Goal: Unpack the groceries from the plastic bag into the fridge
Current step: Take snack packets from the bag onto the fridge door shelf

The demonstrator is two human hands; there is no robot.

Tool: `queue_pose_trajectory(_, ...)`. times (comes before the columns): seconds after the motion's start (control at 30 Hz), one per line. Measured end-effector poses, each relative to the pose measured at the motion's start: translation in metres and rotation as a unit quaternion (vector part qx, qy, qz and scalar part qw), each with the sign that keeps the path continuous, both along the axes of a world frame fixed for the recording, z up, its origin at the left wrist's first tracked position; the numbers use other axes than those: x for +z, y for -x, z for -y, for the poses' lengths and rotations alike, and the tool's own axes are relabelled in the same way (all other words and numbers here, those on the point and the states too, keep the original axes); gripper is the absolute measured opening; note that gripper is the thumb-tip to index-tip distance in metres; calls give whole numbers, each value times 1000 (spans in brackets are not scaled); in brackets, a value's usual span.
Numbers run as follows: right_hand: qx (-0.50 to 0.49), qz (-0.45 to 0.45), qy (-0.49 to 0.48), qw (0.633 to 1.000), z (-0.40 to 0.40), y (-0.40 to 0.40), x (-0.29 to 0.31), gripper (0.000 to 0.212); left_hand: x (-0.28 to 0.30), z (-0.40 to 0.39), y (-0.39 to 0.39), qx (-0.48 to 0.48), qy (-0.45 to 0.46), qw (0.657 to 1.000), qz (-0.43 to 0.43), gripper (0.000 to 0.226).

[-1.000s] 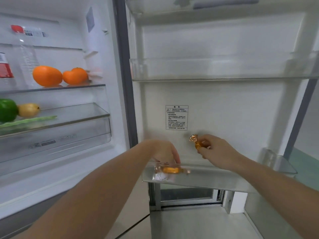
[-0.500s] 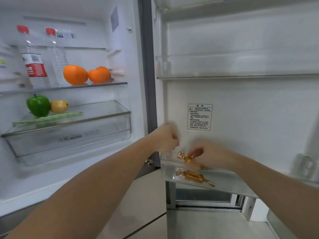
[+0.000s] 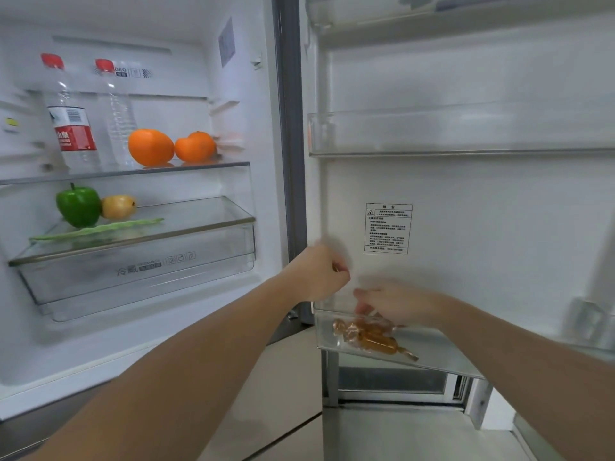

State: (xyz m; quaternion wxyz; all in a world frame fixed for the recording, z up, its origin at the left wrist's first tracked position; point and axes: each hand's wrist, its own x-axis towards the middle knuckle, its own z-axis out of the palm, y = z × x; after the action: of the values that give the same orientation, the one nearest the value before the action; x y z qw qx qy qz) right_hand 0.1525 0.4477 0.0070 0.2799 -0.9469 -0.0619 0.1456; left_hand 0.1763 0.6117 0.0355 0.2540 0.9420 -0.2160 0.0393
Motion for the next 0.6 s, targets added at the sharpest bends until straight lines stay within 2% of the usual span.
queue_pose_trajectory(0.17, -23, 105, 8, 994, 20, 7, 7, 37, 2, 8, 2, -31, -26, 999, 9, 22)
queue_pose_trajectory(0.27, -50, 177, 16, 983, 42, 21, 13, 23, 3, 24, 5, -58, -31, 997, 27, 27)
queue_pose_trajectory(0.43, -135, 246, 59, 958, 70, 67, 19, 34, 2, 52, 18, -123, -45, 990, 58, 33)
queue_pose_trajectory(0.6, -245, 277, 141, 918, 85, 136, 24, 42, -4, 76, 43, -230, 16, 967, 105, 37)
